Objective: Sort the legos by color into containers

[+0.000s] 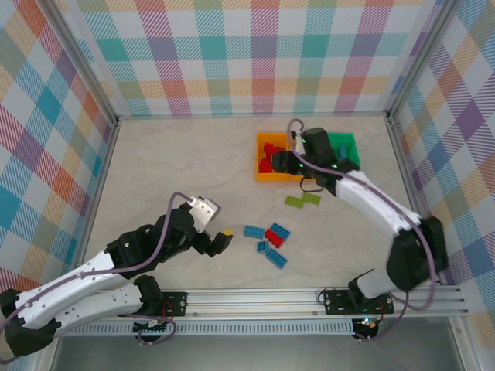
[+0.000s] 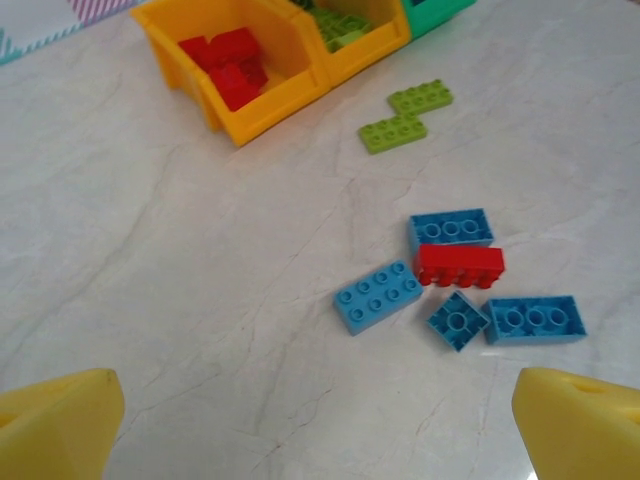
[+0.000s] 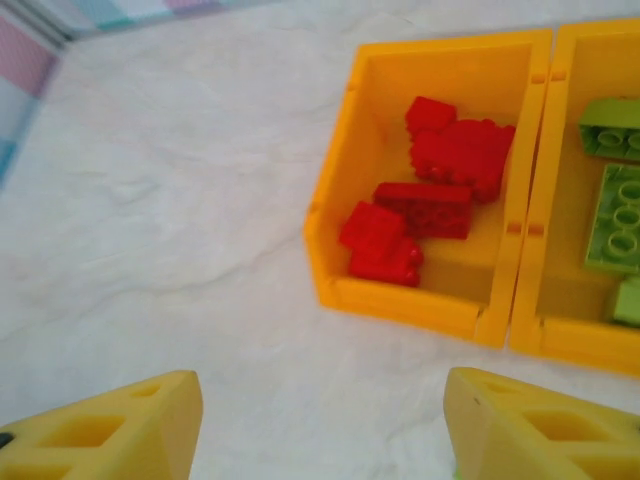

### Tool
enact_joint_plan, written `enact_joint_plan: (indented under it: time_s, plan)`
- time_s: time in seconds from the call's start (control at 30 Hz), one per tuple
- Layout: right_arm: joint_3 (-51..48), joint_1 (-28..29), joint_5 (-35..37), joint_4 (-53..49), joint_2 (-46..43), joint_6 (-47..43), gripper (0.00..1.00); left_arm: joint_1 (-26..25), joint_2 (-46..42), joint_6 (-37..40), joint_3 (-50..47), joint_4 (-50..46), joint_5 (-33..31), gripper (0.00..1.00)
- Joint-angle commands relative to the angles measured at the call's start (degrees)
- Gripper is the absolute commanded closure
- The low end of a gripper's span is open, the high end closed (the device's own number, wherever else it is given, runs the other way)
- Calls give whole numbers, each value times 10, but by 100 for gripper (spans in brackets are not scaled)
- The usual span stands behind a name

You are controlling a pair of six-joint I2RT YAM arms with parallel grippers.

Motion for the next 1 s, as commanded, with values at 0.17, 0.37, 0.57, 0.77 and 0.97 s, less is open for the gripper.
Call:
enact_joint_plan:
  time_s: [0.17, 0.37, 0.57, 0.77, 0.97]
  plan:
    - [-105, 81, -71, -158, -218, 49, 25, -5, 83, -492, -7, 12, -122, 0]
    - [-106, 143, -55, -280, -230, 76, 22, -5, 194, -718, 6, 25, -31, 10]
    - [-91, 172, -25, -326, -187, 72, 17, -6, 317, -851, 45, 14, 24, 12]
    - [-102, 175, -22, -307, -186, 73, 14, -5, 441, -856, 101, 85, 85, 6]
    - [-121, 175, -15, -306, -208, 80, 12, 14, 533, -861, 160, 67, 111, 8]
